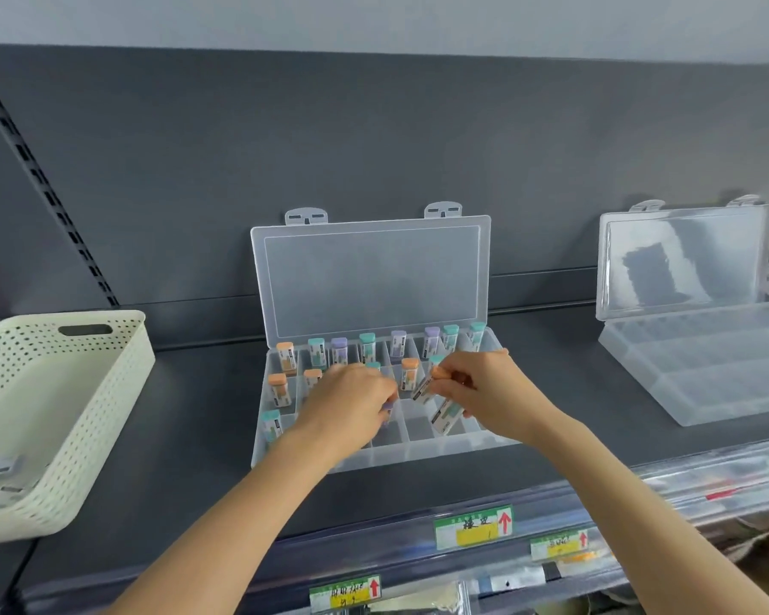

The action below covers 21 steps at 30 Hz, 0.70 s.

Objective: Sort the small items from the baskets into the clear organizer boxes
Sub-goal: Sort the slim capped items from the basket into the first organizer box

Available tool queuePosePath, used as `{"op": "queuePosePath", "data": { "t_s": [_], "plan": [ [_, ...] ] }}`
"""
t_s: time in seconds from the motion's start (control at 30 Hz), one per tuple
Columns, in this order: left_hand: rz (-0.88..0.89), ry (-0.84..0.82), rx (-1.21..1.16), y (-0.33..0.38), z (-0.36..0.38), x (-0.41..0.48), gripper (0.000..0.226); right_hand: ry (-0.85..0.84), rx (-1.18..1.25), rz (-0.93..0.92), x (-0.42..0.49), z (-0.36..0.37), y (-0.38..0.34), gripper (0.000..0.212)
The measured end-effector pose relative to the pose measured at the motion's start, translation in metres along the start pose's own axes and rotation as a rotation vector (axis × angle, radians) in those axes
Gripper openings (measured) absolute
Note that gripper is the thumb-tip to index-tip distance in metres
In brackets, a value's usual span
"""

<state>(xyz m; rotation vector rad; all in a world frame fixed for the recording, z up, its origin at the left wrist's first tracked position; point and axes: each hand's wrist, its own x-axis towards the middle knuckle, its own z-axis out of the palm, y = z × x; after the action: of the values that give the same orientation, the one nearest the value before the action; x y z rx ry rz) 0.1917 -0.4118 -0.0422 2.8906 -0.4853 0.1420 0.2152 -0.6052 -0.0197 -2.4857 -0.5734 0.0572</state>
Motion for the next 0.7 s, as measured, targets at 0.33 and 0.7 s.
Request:
{"op": "queuePosePath", "data": {
  "t_s": [0.33,0.7],
  "plan": [
    [0.062,0.018,0.035,0.005,-0.008,0.002,0.048,0.005,-0.056,-0.001,0.0,-0.004,0.0,0.027],
    [0.03,0.054,-0.438,0.026,-0.015,0.019,0.017,0.043,-0.014,-0.031,-0.007,-0.008,-0.006,0.02]
  ]
}}
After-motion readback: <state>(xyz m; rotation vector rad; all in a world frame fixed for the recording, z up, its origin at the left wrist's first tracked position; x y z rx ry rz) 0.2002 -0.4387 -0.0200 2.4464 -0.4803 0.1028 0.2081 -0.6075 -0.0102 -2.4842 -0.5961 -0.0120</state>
